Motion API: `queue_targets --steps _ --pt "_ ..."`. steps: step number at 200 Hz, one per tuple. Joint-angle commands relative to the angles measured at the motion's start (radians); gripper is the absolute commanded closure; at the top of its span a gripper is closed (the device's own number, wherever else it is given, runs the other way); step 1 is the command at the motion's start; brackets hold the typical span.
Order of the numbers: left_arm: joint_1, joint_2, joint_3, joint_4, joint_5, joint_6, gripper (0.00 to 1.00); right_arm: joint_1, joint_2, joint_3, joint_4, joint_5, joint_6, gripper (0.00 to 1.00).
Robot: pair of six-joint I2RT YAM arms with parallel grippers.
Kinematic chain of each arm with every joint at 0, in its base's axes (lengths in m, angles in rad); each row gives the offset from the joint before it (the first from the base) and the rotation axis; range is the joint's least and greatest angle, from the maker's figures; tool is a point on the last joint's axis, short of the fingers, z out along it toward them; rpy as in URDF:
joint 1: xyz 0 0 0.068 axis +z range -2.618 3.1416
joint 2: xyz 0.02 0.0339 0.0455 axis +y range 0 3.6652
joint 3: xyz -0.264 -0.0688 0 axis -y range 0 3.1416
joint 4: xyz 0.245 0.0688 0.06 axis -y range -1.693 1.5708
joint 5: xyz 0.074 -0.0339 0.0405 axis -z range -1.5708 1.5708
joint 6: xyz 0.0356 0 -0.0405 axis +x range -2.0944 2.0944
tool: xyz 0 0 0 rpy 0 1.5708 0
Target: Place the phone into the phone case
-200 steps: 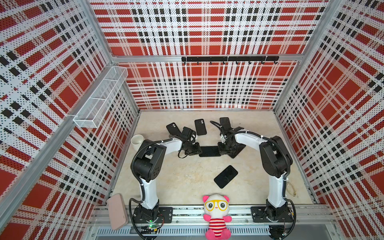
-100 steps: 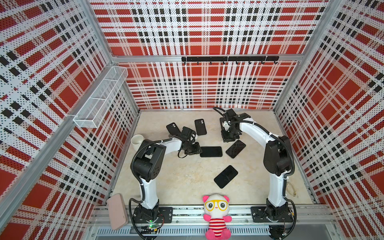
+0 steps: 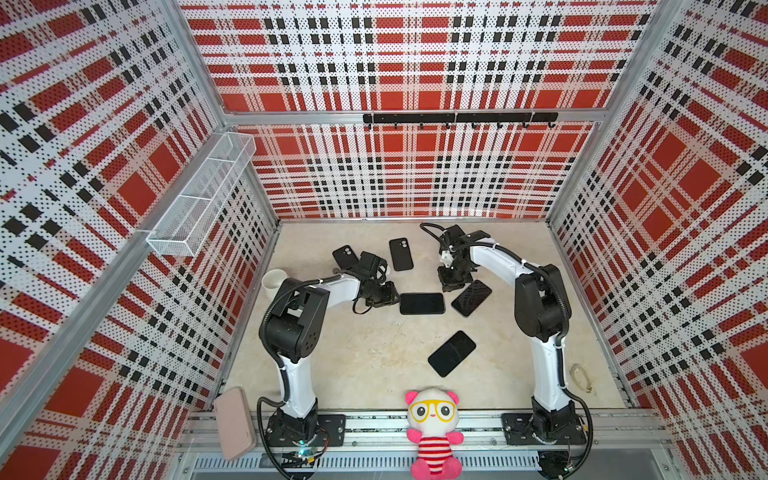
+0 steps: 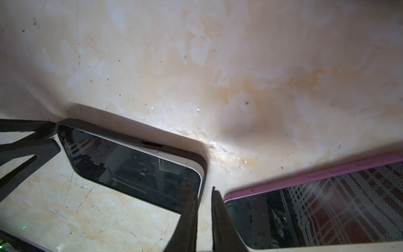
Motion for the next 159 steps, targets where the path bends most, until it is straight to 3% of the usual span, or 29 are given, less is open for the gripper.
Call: queue_targets --steps 1,96,159 --pt "-0.007 0.016 0.013 0.012 -0.010 0.003 0.66 0.003 0.031 -0.022 0.018 -0.023 -0.021 0.84" --pt "-0.033 0.031 0.018 0.020 0.001 -0.004 0.68 0.009 0.099 -0.055 0.042 -0.031 -0.022 0.89" --pt "-0.066 0.063 0.025 0.023 -0.002 -0.010 0.69 0.061 0.170 -0.161 -0.025 0.030 0.027 0.90"
